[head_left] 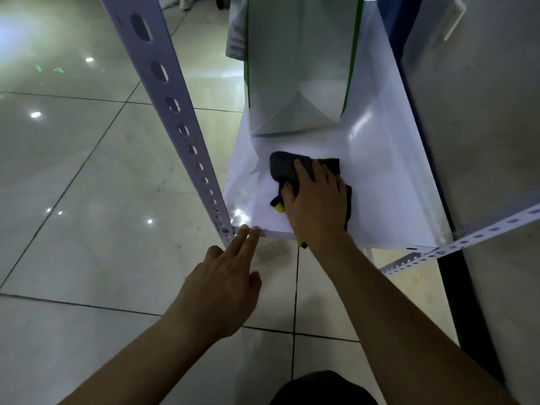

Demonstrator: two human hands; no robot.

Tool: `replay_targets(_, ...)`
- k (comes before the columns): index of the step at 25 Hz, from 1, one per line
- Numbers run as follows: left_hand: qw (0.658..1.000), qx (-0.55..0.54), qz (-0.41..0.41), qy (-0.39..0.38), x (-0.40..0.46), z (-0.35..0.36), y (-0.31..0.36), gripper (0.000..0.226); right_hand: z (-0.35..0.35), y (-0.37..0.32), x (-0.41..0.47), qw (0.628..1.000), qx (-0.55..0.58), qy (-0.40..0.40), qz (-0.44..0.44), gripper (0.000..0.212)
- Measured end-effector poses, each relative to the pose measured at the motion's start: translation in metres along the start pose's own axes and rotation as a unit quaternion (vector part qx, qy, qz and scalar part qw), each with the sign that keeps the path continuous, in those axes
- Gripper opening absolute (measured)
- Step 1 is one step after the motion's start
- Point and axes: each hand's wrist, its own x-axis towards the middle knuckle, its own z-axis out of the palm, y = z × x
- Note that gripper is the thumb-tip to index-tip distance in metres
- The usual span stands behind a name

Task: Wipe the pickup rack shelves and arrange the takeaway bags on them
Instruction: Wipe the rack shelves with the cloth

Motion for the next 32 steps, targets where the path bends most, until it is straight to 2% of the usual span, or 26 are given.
replay_targets(2,1.000,0.008,-0.001,0.012,0.000,0.005,0.003,0.070,-0.002,0.002,0.010,1.000,0.014,-0.001,0.023,0.059)
replay_targets(8,1.000,-0.005,-0.012,-0.010,0.001,0.009,0.004,0.071,-0.001,0.013,-0.046,0.998,0.027,0.049,0.026,0.056)
replay_targets(13,0.997,-0.063,-0.002,-0.045,0.003,0.004,-0.007,0.070,-0.028,0.100,-0.007,0.990,-0.009,0.070,0.121,0.056)
replay_targets(17,0.997,-0.064,-0.004,-0.054,0.002,0.002,-0.002,0.066,-0.022,0.086,-0.010,0.983,0.001,0.073,0.170,0.061)
replay_targets(21,0.994,-0.045,-0.024,-0.094,0.004,0.001,0.009,0.069,-0.010,0.046,-0.040,0.991,0.003,0.091,0.099,0.060)
replay_targets(24,0.992,-0.044,-0.043,-0.113,0.006,-0.003,0.021,0.069,-0.010,0.060,-0.050,0.992,0.020,0.112,0.054,0.053)
replay_targets(29,0.992,-0.026,-0.044,-0.111,0.017,-0.019,0.032,0.067,-0.015,0.090,-0.045,0.981,0.041,0.146,0.122,0.053)
replay_targets(32,0.997,-0.027,-0.011,-0.066,0.023,-0.029,0.049,0.062,-0.010,0.086,-0.047,0.976,0.047,0.185,0.108,0.047)
